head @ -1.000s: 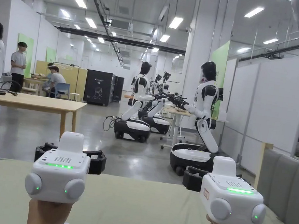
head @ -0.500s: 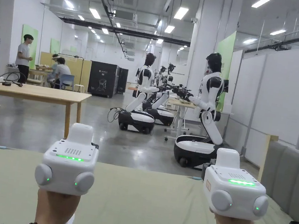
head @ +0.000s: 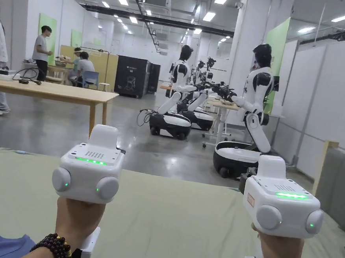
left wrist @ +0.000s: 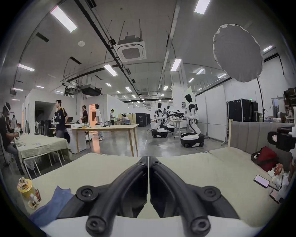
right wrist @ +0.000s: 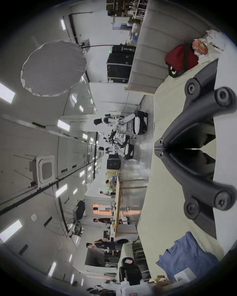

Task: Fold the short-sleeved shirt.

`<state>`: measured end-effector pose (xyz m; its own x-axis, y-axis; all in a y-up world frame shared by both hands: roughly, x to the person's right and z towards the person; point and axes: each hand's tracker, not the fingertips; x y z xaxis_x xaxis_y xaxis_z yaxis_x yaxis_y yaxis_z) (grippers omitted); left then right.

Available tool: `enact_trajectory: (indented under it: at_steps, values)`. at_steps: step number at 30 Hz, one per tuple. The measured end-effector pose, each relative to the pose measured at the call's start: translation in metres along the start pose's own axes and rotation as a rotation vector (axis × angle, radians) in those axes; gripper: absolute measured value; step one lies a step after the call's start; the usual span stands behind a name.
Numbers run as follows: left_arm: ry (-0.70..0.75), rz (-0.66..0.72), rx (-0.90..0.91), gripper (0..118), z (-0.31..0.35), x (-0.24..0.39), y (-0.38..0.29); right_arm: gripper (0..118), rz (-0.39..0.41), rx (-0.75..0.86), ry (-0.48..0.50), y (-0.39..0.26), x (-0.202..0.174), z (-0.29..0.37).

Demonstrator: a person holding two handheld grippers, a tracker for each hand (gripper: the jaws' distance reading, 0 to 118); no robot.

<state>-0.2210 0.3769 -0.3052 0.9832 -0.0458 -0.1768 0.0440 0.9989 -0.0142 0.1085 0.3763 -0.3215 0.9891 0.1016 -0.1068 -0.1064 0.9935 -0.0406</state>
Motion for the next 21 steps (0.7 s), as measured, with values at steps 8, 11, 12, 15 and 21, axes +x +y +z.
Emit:
enact_trajectory:
  at_steps: [8, 11, 12, 15, 21]
  values:
    - [0.223, -0.014, -0.027, 0, 0.051, -0.125, -0.019, 0, 0.043, 0.027, 0.287, 0.003, -0.149, -0.016]
    - [0.296, -0.029, -0.051, 0, 0.071, -0.176, -0.024, 0, 0.033, 0.031, 0.395, 0.004, -0.209, -0.013]
    - [0.326, -0.045, -0.055, 0, 0.078, -0.189, -0.025, 0, 0.035, 0.024, 0.424, 0.004, -0.226, -0.012]
    - [0.361, -0.055, -0.058, 0, 0.093, -0.219, -0.027, 0, 0.040, 0.021, 0.481, 0.003, -0.264, -0.005]
    - [0.391, -0.037, -0.077, 0, 0.103, -0.243, -0.034, 0, 0.046, 0.013, 0.527, 0.001, -0.289, -0.003]
